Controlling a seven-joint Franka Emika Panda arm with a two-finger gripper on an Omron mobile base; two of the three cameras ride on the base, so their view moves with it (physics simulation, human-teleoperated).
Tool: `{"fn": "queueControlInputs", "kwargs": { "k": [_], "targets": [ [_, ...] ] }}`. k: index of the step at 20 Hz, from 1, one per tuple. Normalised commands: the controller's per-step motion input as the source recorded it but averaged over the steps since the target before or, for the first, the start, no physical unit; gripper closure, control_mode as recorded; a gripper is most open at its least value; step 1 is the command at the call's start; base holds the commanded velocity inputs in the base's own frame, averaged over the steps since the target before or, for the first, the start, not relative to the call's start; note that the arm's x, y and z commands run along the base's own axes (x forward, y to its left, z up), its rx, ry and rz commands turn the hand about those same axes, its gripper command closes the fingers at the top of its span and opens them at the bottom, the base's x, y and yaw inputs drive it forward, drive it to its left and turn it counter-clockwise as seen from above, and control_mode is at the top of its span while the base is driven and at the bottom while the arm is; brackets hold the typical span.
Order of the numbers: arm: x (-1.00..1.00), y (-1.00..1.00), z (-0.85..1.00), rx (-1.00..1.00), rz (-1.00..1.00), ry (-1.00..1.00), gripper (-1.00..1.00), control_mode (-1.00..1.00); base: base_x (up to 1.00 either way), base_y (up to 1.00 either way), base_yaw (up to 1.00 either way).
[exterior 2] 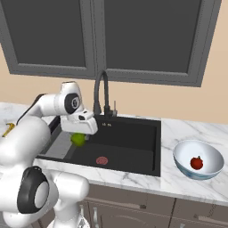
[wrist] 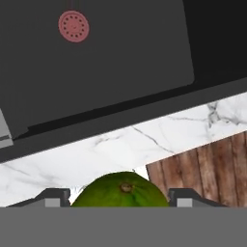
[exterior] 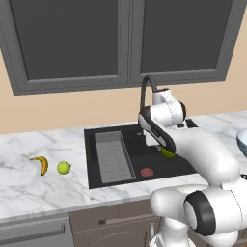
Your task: There is a mixed pile of frozen fruits and vegetables on the counter. Locate all the frozen vegetables and place the items in a bowl on the counter. Take all the frozen fruits and defrost them in a running sink.
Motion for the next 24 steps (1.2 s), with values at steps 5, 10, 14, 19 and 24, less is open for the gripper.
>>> {"fn": "queueControlInputs", "kwargs": {
  "k": [5,10,14,19,24],
  "targets": [
    [-0.1,-0.52,0.1,-0.01,0.0,-0.02,1.0,-1.0,0.0,0.0,0.0],
    [-0.06,-0.52,0.09,-0.01,0.0,-0.01,1.0,-1.0,0.0,0.0,0.0],
    [-0.03,-0.51,0.18,0.0,-0.01,-0.03,1.0,-1.0,0.0,0.0,0.0],
    [-0.01,-0.49,0.2,0.0,-0.02,-0.02,1.0,-1.0,0.0,0.0,0.0],
    [-0.02,-0.48,0.22,0.0,-0.03,-0.01,1.0,-1.0,0.0,0.0,0.0]
  ]
}}
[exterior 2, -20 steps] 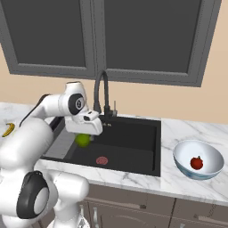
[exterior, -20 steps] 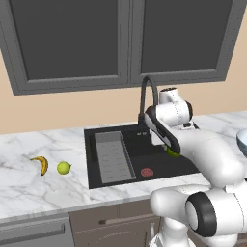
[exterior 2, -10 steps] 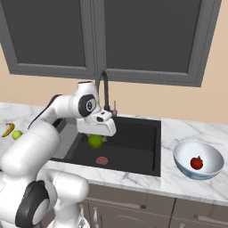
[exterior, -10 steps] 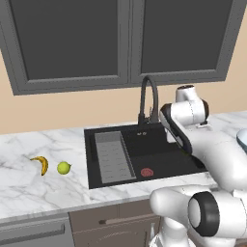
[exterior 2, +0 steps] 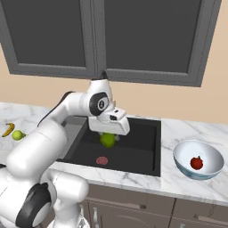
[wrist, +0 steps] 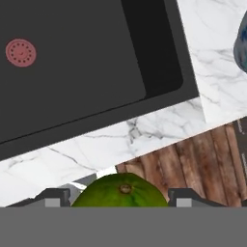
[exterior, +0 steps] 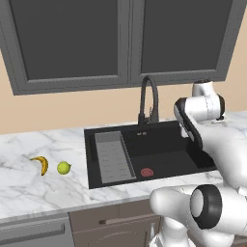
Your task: There is a mixed pile of frozen fruits and vegetables on the counter. Locate all the frozen vegetables and place the items in a bowl on the counter. Take all the frozen fruits and defrost them in a running sink.
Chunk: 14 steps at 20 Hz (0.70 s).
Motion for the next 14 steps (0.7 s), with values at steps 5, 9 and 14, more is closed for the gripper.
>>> {"fn": "queueControlInputs", "kwargs": {
  "k": [5,9,14],
  "targets": [
    [-0.02,-0.44,0.29,0.01,-0.03,-0.02,1.0,-1.0,0.0,0.0,0.0],
    [-0.04,-0.43,0.27,0.01,-0.03,-0.02,1.0,-1.0,0.0,0.0,0.0],
    [-0.06,-0.44,0.14,0.01,-0.05,-0.02,1.0,-1.0,0.0,0.0,0.0]
  ]
}}
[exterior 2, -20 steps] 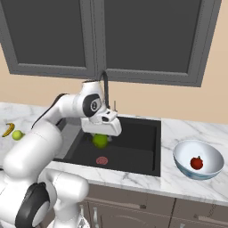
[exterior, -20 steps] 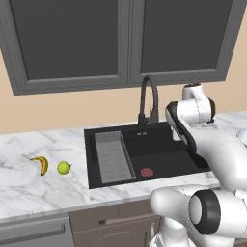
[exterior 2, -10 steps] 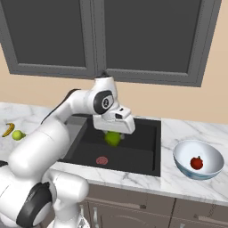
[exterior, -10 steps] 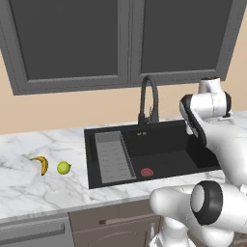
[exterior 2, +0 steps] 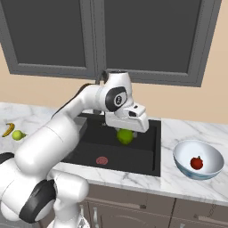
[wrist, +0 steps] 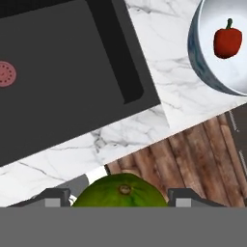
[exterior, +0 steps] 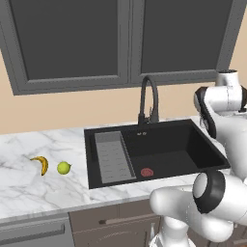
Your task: There is a mixed pile of frozen fruits and vegetables on the counter. Locate all the frozen vegetables and place the items in a bowl on the counter. Take all the frozen fruits and defrost them in a running sink.
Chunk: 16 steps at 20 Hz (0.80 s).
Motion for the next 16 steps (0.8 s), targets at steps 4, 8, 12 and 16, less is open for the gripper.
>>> {"fn": "queueControlInputs", "kwargs": {
  "k": [4,8,12,16],
  "targets": [
    [-0.09,-0.45,0.11,0.01,-0.04,-0.03,1.0,-1.0,0.0,0.0,0.0],
    [-0.07,-0.48,0.14,0.01,-0.02,-0.04,1.0,-1.0,0.0,0.0,0.0],
    [-0.05,-0.54,0.02,0.03,-0.02,-0.02,1.0,-1.0,0.0,0.0,0.0],
    [-0.01,-0.55,-0.02,0.05,-0.01,0.0,1.0,-1.0,0.0,0.0,0.0]
  ]
}}
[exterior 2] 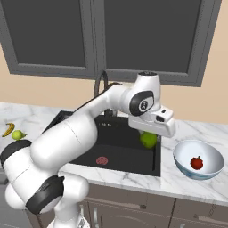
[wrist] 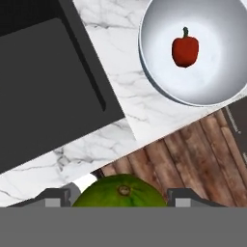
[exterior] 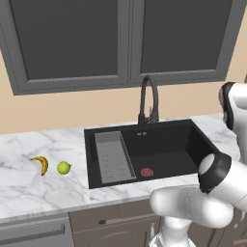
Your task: There is a mixed pile of frozen fruits and vegetables on the counter. Locate all the frozen vegetables and place the items in a bowl on the counter. Take all the frozen fruits and defrost them in a running sink.
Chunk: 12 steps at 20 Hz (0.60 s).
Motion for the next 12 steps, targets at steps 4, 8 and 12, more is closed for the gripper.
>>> {"fn": "queueControlInputs", "kwargs": {
  "k": [4,8,12],
  "targets": [
    [0.06,-0.53,-0.07,0.04,0.0,0.02,1.0,-1.0,0.0,0.0,0.0],
    [0.15,-0.5,-0.03,0.03,0.0,0.04,1.0,-1.0,0.0,0.0,0.0],
    [0.23,-0.45,-0.14,0.02,-0.01,0.06,1.0,-1.0,0.0,0.0,0.0]
  ]
}}
